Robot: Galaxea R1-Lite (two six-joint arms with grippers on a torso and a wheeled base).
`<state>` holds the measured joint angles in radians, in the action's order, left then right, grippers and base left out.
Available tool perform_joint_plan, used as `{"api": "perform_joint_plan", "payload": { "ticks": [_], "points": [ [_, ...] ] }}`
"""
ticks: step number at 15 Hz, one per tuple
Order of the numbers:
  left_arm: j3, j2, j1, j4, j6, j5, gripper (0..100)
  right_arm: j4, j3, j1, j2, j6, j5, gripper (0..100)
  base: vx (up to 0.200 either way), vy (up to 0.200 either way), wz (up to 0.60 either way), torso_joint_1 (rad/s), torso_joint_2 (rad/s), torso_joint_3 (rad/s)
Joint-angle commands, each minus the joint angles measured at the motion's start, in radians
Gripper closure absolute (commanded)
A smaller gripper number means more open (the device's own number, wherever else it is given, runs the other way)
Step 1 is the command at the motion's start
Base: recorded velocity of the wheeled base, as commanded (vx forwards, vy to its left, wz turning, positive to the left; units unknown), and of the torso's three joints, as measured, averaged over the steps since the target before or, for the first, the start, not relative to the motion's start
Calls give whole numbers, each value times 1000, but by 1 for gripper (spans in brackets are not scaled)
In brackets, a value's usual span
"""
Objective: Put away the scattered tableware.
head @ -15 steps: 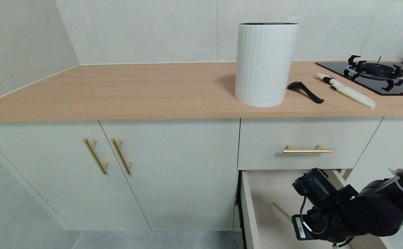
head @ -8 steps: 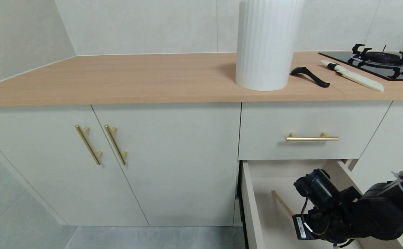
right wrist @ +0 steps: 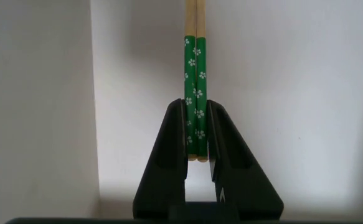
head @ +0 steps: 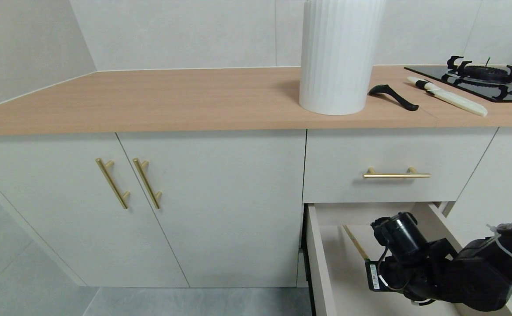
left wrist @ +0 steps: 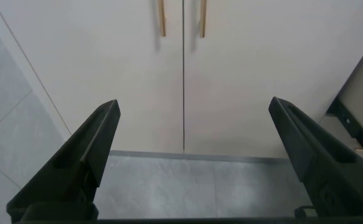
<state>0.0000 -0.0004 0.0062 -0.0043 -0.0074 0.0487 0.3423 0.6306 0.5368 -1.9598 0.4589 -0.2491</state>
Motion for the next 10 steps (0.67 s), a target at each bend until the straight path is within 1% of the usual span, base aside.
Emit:
{"api": "perform_joint_plan", "payload": {
  "ticks": [1,6,10],
  "points": [
    [0,0,0,0,0,0,0,53,-3,0,-122,0,-2,100,0,0,0,0,0,0],
    [0,0,0,0,0,0,0,72,7,0,-254,-3,-4,100,0,0,0,0,0,0],
    [0,0,0,0,0,0,0,116,6,0,-272,-3,-5,100,0,0,0,0,0,0]
  ]
}}
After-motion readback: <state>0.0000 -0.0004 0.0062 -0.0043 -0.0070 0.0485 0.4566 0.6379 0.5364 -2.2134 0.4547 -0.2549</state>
